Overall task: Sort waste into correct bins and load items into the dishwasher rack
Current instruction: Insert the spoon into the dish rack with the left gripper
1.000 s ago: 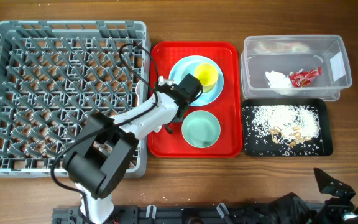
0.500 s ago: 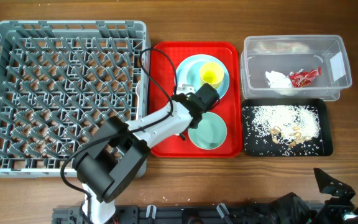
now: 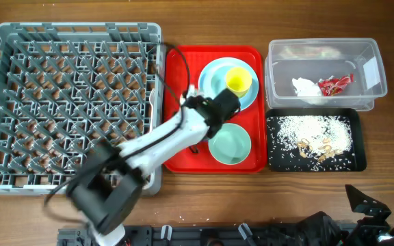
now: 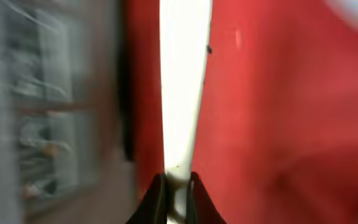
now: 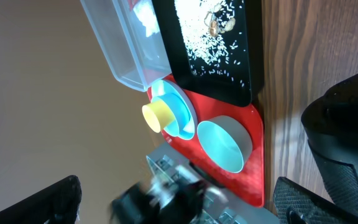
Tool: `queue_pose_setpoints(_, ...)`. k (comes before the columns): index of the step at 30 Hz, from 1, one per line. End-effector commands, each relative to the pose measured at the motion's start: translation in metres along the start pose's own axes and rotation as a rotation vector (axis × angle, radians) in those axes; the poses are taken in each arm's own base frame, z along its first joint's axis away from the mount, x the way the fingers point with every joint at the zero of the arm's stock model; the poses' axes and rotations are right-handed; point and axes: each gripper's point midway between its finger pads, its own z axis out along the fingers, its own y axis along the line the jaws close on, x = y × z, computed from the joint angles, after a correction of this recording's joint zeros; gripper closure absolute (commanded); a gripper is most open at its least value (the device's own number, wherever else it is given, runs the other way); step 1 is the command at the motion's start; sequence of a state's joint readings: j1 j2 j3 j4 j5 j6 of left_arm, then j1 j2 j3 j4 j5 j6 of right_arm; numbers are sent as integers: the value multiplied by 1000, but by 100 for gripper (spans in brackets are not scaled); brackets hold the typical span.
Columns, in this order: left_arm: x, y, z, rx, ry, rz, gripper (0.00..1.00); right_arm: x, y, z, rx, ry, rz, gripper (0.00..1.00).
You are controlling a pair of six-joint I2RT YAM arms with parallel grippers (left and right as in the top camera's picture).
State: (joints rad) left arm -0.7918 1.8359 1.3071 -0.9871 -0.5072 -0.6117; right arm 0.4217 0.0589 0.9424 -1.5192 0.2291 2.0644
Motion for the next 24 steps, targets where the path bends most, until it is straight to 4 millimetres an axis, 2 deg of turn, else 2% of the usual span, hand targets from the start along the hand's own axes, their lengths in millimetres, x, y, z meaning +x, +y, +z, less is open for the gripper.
queue_pose_setpoints(1, -47, 54, -66, 20, -203, -152, 96, 0, 0, 1, 8, -5, 6, 0)
queue_pose_setpoints(3, -51, 84, -73, 9, -208, -223, 96, 0, 0, 1, 8, -5, 6, 0)
queue_pose_setpoints(4, -52, 108, -71, -14, -191, -254, 96, 0, 0, 1, 8, -5, 6, 0)
queue_pose_setpoints(5, -51, 126, -61, -12, -142, -241, 96, 0, 0, 1, 8, -5, 6, 0)
queue_pose_setpoints(7, -47, 141, -43, 43, -53, -219, 96, 0, 0, 1, 8, -5, 6, 0)
queue_pose_setpoints(9, -41, 158, -22, 173, 58, -276, 96, 0, 0, 1, 8, -5, 6, 0)
queue_pose_setpoints(13, -33, 164, -12, 407, 148, -314, 96, 0, 0, 1, 8, -5, 6, 0)
queue_pose_setpoints(15, -24, 170, -2, 402, 174, -318, 96, 0, 0, 1, 8, -5, 6, 0)
queue_pose_setpoints(18, -12, 163, 7, 407, 194, -257, 96, 0, 0, 1, 8, -5, 6, 0)
queue_pose_setpoints(24, 14, 152, 33, 401, 240, -250, 94, 0, 0, 1, 8, -5, 6, 0)
